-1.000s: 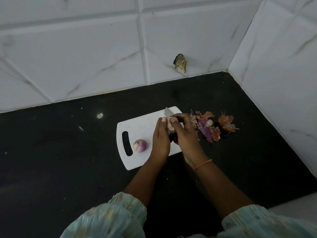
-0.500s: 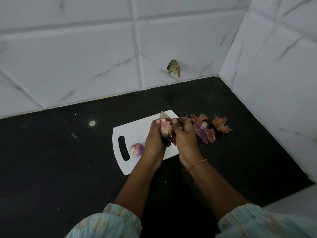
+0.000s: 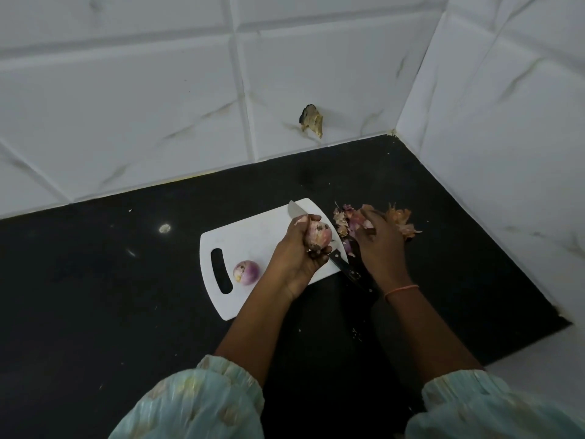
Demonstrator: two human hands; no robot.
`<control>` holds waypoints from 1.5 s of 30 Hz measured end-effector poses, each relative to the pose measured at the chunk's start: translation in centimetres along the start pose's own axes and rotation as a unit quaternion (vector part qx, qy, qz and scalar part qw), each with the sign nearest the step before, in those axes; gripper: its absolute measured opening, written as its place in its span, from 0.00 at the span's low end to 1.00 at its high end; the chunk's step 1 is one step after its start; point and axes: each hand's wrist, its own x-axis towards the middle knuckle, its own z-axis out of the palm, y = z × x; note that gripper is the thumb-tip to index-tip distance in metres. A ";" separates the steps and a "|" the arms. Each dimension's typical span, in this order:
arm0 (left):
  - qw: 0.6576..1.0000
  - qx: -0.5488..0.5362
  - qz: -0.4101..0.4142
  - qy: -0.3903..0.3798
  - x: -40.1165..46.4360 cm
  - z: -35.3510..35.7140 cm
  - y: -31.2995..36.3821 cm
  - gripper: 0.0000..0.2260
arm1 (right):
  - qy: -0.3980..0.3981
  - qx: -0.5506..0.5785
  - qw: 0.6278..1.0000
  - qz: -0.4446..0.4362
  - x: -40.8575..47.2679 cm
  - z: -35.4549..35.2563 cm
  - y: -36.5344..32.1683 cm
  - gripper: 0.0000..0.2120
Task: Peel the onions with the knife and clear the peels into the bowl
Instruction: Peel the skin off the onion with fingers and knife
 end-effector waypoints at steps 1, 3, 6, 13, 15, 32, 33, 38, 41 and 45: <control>1.000 0.006 -0.009 0.002 0.2 0.6 0.0 0.12 | 0.004 -0.003 0.999 -0.035 -0.2 -0.1 -0.3 0.16; 0.999 0.006 -0.032 0.003 0.7 1.9 0.3 0.11 | -0.010 0.042 0.995 -0.085 -0.7 0.0 -0.7 0.15; 0.998 0.019 -0.061 -0.009 1.6 4.0 0.6 0.10 | -0.044 0.118 0.990 -0.068 -1.4 0.1 -1.1 0.16; 0.986 0.112 -0.113 -0.055 3.3 6.5 0.0 0.08 | 0.037 0.245 0.968 0.028 -0.7 -2.5 0.8 0.16; 0.975 0.205 -0.074 -0.053 4.0 6.3 -0.6 0.08 | 0.066 0.296 0.952 0.046 -0.8 -3.3 0.9 0.15; 0.988 0.116 0.012 -0.098 -0.4 3.7 -1.4 0.18 | -0.042 0.085 0.980 -0.175 -1.9 -2.2 -2.0 0.21; 0.991 0.095 0.003 -0.098 -0.6 3.4 -1.3 0.19 | -0.046 0.052 0.982 -0.178 -2.1 -1.9 -2.2 0.20; 0.996 0.056 0.009 -0.073 -1.3 3.0 -1.1 0.20 | -0.035 -0.073 0.982 -0.170 -3.2 0.2 -2.5 0.24; 0.998 0.038 0.011 -0.055 -1.9 3.4 -1.2 0.19 | -0.011 -0.013 0.988 -0.156 -3.7 1.0 -3.0 0.18; 0.998 0.042 0.032 -0.038 -2.2 3.9 -1.6 0.19 | 0.038 0.016 0.988 -0.151 -4.2 1.5 -3.4 0.16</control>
